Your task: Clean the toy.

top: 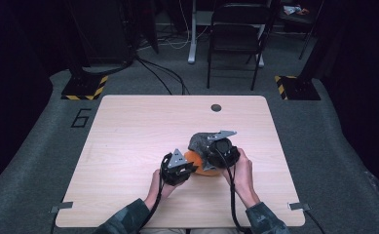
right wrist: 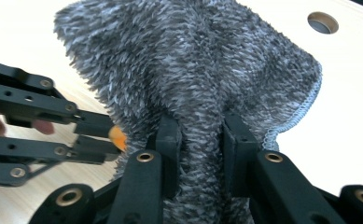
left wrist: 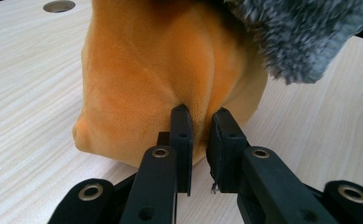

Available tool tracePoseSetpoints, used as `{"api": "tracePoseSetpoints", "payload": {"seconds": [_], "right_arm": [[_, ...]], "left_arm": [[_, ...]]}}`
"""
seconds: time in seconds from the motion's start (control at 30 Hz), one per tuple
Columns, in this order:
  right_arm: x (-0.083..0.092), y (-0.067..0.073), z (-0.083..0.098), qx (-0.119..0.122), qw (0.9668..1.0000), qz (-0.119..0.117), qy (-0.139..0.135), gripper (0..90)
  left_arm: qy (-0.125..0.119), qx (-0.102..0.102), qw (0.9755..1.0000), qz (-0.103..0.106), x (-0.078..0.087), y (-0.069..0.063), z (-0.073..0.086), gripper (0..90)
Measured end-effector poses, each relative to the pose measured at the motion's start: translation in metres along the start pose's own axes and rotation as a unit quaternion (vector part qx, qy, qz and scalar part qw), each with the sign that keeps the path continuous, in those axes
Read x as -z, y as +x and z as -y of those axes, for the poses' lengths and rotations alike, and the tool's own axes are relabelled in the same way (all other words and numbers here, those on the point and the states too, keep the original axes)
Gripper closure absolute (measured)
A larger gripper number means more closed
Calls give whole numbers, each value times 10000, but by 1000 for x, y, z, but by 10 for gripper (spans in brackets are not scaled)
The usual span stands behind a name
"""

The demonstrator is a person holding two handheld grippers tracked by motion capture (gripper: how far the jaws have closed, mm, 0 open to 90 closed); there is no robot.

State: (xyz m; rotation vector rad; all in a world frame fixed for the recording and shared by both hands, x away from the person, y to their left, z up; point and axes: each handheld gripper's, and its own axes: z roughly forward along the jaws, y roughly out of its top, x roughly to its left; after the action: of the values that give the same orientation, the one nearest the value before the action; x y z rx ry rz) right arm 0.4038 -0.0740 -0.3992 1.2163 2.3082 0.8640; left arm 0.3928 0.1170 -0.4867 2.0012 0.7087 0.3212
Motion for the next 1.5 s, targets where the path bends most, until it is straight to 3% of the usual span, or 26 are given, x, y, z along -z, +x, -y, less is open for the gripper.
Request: {"api": "tracePoseSetpoints", "payload": {"seconds": [0.27,0.47,0.57,0.83,1.17,1.4,1.5], "right_arm": [[-4,-20,6,-258,9995,-101,136,714],[-8,-31,11,-365,9987,66,347,714],[-11,-39,15,-517,9979,-61,379,714],[-17,-53,22,-661,9961,-16,580,713],[-35,-71,38,-917,9908,135,986,714],[-57,-80,53,-1092,9833,184,1443,714],[-57,-81,52,-1054,9834,203,1464,714]], "left_arm": [[1,15,10000,26,-1,4,2,801],[24,91,9999,68,-2,7,3,797],[30,109,9999,76,-2,7,3,795],[14,93,9999,49,-2,9,4,792],[27,136,9999,65,-3,10,5,792],[1,171,9998,65,-3,14,7,792],[-12,215,9997,74,-3,14,7,791]]}}
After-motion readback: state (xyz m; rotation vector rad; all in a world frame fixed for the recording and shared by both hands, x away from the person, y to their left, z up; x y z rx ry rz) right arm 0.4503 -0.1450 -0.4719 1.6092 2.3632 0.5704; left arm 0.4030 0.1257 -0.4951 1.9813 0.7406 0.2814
